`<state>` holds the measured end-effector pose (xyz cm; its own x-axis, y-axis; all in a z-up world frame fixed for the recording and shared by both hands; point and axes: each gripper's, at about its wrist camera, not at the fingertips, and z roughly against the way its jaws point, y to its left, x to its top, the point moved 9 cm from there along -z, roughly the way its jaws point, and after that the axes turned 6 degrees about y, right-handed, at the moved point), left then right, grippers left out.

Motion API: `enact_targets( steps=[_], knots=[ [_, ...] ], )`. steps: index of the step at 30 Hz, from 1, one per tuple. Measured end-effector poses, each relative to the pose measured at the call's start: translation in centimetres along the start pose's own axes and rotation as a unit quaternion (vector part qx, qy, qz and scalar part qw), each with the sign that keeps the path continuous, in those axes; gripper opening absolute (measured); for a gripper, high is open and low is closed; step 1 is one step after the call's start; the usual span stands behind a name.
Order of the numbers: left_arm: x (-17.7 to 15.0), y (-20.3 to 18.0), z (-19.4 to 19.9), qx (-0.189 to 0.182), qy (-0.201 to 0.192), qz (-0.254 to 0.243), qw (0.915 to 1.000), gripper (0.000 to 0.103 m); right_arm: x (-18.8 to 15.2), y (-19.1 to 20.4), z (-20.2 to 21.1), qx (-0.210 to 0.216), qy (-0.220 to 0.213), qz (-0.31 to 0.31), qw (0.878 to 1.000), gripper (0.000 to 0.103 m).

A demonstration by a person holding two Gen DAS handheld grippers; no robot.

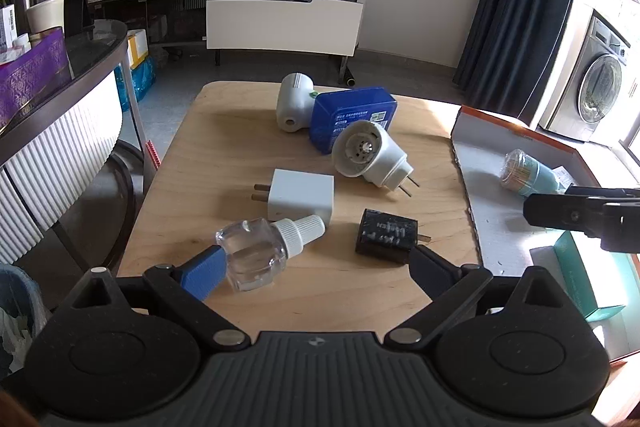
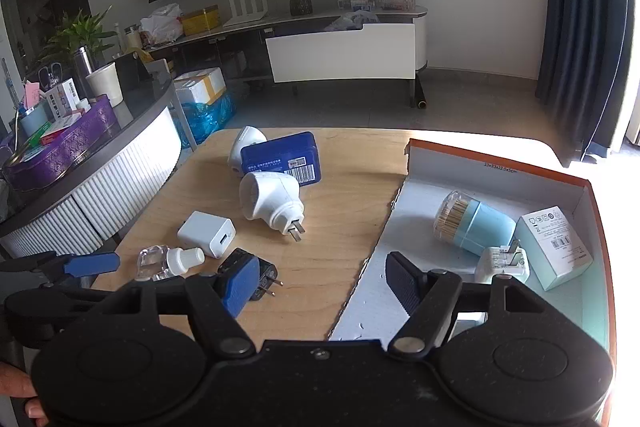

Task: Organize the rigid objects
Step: 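Move the left tool to the clear glass refill bottle while the right tool withdraws, then close the left tool around the glass bottle's body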

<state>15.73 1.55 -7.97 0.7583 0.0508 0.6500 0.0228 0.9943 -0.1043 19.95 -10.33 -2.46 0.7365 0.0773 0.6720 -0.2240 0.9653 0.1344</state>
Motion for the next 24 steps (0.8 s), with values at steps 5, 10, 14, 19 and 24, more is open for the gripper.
enact_targets(
  steps=[5,10,14,19,24],
  knots=[
    [-0.3,2.3,-1.3,0.026,0.005,0.016,0.9995,0.100,-0.7,-0.1,-0.4,0.002,0.009,-0.006,1.000,0.083],
    [-0.3,3.2,-2.3,0.035,0.006,0.046,0.9983,0.101,-0.9,-0.5,-0.7,0.003,0.012,-0.009,1.000,0.083],
    [0.0,2.9,-2.9,0.050,-0.006,0.069,0.9963,0.103,-1.0,-0.5,-1.1,0.005,0.015,-0.010,1.000,0.083],
    [0.9,2.8,-3.6,0.065,-0.024,0.106,0.9920,0.103,-1.3,-0.3,-1.4,0.010,0.019,-0.006,1.000,0.083],
    [1.2,2.8,-4.5,0.076,-0.023,0.103,0.9915,0.103,-1.3,-0.6,-1.5,0.011,0.021,-0.009,1.000,0.083]
  ],
)
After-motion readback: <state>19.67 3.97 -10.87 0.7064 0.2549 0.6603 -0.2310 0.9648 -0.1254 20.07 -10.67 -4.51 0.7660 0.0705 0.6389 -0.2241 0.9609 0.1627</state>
